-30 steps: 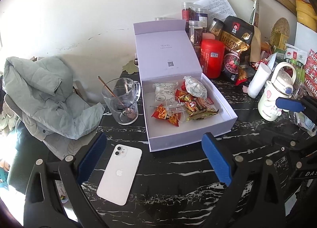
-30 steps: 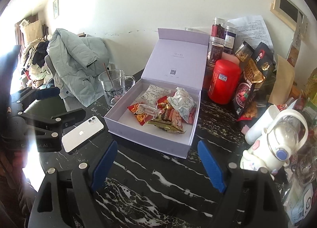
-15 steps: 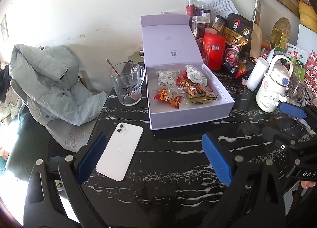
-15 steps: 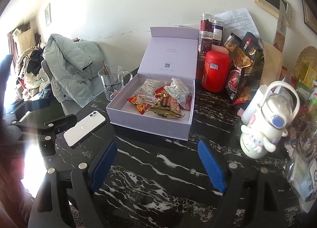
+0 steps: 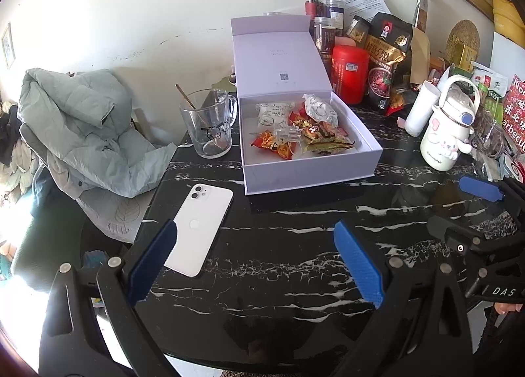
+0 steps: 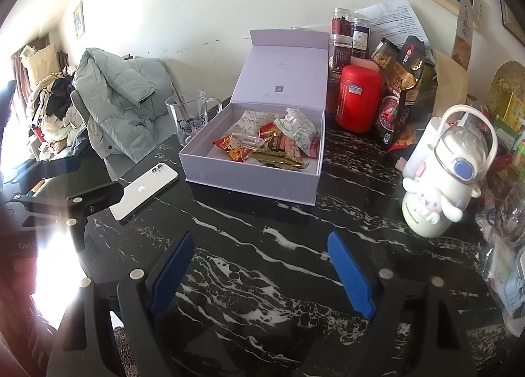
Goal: Organize objects
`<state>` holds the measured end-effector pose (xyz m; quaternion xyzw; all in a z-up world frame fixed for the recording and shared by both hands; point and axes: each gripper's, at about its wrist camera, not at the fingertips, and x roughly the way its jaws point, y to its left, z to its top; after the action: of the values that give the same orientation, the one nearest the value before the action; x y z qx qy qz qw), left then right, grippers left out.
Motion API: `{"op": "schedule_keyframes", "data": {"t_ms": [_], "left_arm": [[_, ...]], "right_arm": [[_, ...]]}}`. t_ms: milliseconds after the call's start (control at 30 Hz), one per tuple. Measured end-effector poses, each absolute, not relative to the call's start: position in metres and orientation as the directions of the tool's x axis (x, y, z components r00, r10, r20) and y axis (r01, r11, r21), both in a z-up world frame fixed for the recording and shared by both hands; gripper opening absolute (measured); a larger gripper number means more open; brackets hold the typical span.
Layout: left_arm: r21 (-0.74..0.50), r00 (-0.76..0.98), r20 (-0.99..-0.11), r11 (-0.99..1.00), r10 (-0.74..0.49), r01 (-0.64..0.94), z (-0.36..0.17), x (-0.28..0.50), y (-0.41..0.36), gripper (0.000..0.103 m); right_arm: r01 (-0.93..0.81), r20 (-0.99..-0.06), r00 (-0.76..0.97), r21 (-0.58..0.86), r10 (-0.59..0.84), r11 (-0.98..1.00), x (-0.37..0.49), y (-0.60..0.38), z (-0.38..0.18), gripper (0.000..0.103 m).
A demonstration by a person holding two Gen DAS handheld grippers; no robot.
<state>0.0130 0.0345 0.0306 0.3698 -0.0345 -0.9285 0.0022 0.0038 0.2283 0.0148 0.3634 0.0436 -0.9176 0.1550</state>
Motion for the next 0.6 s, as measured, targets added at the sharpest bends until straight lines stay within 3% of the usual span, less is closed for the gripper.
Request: {"op": "schedule_keyframes", "data": {"t_ms": [600], "left_arm": [[0.059,-0.713,-0.701,-0.998,-0.032,-0.013,0.0265,0.0168,0.0352,0.097]], "right_arm": [[0.328,-0.680,-0.688,0.019,-0.253,-0.945,0.0078,0.2261,0.0144,0.085]]}}
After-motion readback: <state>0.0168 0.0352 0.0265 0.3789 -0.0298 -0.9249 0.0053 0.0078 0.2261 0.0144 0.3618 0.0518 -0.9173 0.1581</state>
